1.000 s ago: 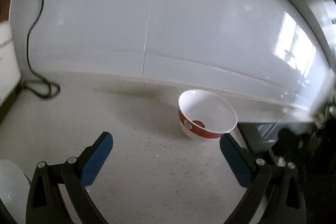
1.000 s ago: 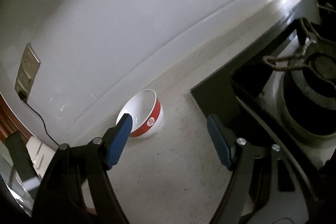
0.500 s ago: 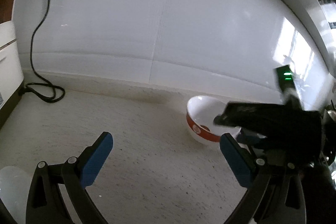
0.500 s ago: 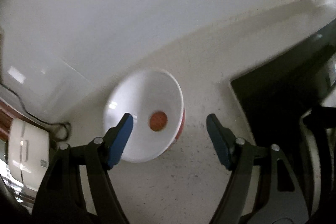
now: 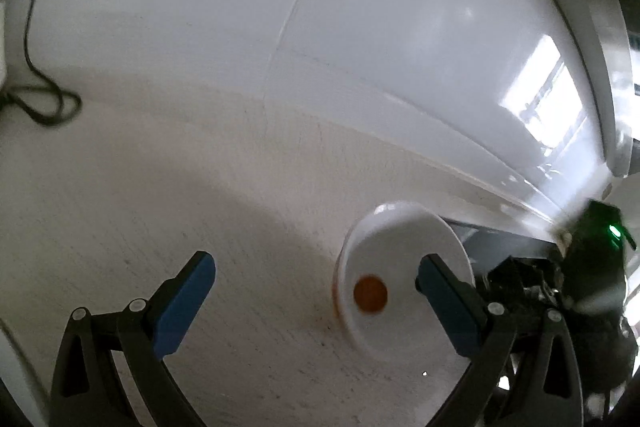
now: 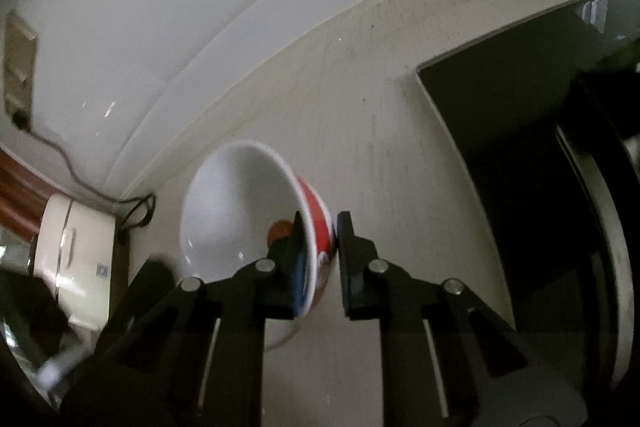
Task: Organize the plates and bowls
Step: 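Close both grippers on the rim of the red-banded bowl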
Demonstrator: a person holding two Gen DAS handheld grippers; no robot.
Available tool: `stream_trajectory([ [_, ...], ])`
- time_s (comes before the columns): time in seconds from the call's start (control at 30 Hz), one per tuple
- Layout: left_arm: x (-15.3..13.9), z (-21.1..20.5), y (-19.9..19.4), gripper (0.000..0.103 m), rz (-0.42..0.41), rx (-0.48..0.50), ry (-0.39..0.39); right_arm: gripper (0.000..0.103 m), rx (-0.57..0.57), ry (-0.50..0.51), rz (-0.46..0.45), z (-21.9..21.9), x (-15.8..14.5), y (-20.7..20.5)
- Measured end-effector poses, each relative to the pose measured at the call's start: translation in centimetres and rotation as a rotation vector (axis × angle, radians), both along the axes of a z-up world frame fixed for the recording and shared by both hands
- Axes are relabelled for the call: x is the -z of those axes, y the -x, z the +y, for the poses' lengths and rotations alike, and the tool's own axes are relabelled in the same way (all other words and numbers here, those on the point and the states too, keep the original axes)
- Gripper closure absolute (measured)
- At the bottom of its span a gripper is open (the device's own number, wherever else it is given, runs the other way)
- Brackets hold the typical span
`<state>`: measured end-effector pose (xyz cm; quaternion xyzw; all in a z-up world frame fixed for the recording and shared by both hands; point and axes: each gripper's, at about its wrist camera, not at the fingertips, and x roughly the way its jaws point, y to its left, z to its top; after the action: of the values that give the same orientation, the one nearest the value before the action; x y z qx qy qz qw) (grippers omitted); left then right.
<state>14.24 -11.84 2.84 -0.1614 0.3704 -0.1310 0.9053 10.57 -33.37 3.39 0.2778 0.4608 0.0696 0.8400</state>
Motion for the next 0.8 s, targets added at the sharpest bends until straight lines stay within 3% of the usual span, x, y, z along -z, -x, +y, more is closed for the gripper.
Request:
stream_trajectory([
  [0.2, 1.4, -0.9, -0.7, 0.003, 0.09, 0.014, -0.046, 0.086, -0.038, 0.031, -0.037, 0.7, -0.6, 4.3],
  [0.3, 2.2, -0.9, -1.0, 0.006, 0.153, 0.008, -0.055, 0.087, -0.021, 0.031, -0.051, 0.0, 0.1, 3.6],
  [0.37, 2.1, -1.2, -1.0, 0.007, 0.18, -0.01, -0.12, 0.086, 0.004, 0.025, -0.062, -0.8, 0.5, 3.2],
  [0.47, 1.9, -0.9, -1.0, 0.007, 0.207, -0.013, -0.091, 0.085, 0.017, 0.018, -0.073, -1.8, 0.6, 3.8],
  [0.53, 1.9, -1.1, -0.9, 0.011, 0.208, -0.013, -0.125, 0.079, 0.03, 0.001, -0.071, -2.5, 0.8, 4.1],
  [0.63, 1.7, -0.9, -0.4, 0.026, 0.212, 0.004, -0.101, 0.065, 0.034, -0.022, -0.052, -3.6, 0.9, 4.8],
  [0.73, 1.6, -1.6, 0.1, 0.039, 0.194, 0.026, -0.114, 0.063, 0.027, -0.047, -0.055, -3.6, 0.8, 5.6],
  [0.8, 1.6, -2.2, 0.2, 0.058, 0.187, 0.052, -0.111, 0.063, 0.027, -0.029, -0.068, -3.0, 0.6, 5.8],
])
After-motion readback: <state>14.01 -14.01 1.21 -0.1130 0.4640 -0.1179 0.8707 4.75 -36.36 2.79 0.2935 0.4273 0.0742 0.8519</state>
